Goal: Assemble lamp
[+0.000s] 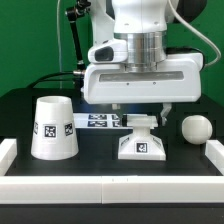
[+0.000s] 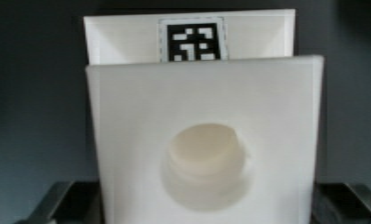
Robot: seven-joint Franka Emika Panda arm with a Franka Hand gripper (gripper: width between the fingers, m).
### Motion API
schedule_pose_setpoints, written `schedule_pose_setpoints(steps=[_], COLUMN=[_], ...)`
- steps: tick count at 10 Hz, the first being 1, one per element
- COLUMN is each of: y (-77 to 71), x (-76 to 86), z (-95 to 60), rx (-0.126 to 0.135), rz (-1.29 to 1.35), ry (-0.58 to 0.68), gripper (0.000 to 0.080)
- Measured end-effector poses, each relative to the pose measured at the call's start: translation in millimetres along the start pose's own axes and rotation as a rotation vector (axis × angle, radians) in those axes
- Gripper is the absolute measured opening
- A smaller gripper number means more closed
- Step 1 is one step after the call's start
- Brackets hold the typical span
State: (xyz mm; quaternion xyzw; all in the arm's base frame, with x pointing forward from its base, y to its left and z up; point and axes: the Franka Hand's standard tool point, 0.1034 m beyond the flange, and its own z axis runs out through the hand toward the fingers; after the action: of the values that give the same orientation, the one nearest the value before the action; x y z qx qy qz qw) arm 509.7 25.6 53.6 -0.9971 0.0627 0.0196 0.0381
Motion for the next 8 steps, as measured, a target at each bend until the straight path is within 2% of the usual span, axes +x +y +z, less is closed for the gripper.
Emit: schedule_pose_setpoints(steps=[3, 5, 8], y=[-16.2, -39.7, -74.1], x=[35.8, 61.9, 88.8], z=[0.9, 1.2, 2.4], rx=[0.014, 0.024, 0.037], rz=[-0.019, -0.034, -0.055], ry=[0.029, 0.062, 0.092], gripper=[0.0536, 0.0537, 0.0537])
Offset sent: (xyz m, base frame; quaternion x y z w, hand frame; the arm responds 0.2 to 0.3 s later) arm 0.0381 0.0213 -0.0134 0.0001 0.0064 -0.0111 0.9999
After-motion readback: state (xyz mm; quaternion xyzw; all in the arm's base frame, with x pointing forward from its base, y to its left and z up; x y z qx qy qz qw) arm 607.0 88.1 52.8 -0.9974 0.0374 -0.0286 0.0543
